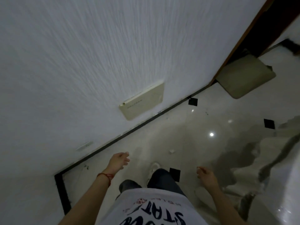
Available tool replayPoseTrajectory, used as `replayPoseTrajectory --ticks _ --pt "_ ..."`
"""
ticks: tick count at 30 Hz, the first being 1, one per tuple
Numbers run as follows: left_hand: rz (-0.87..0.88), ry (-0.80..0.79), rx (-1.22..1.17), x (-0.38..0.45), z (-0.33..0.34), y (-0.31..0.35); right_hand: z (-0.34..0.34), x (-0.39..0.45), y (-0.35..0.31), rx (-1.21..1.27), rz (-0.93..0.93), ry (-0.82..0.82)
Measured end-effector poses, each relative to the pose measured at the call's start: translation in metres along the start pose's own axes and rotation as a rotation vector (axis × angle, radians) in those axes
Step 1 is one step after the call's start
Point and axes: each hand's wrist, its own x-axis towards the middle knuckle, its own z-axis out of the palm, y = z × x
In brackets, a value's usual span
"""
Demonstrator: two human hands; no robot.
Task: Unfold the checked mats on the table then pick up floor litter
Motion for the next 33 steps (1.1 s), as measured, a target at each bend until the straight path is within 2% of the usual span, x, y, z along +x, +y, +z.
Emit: replayPoseTrajectory --ticks 7,11,15,22,28,33 --pt "-0.123 0.001 0.062 0.069 -0.007 0.079 -0.031 0.062 -0.066 0.157 0.094 0.049" --pt "-0.133 -0.053 0.190 0.112 0.002 0.132 -0.061 0.105 -0.099 0.301 0.161 0.136" --pt "-0.099 -0.116 0.348 0.162 0.031 0.212 -0.092 0.140 -0.118 0.485 0.258 0.239" --pt "0.089 -0.346 0.710 0.209 0.139 0.396 -0.137 0.169 -0.123 0.713 0.424 0.377" --pt "0.196 -0.460 0.751 0.224 0.264 0.523 -0.173 0.198 -0.117 0.877 0.522 0.477" --pt "0.231 -0.493 0.790 0.247 0.366 0.587 -0.228 0.258 -0.102 0.996 0.626 0.484"
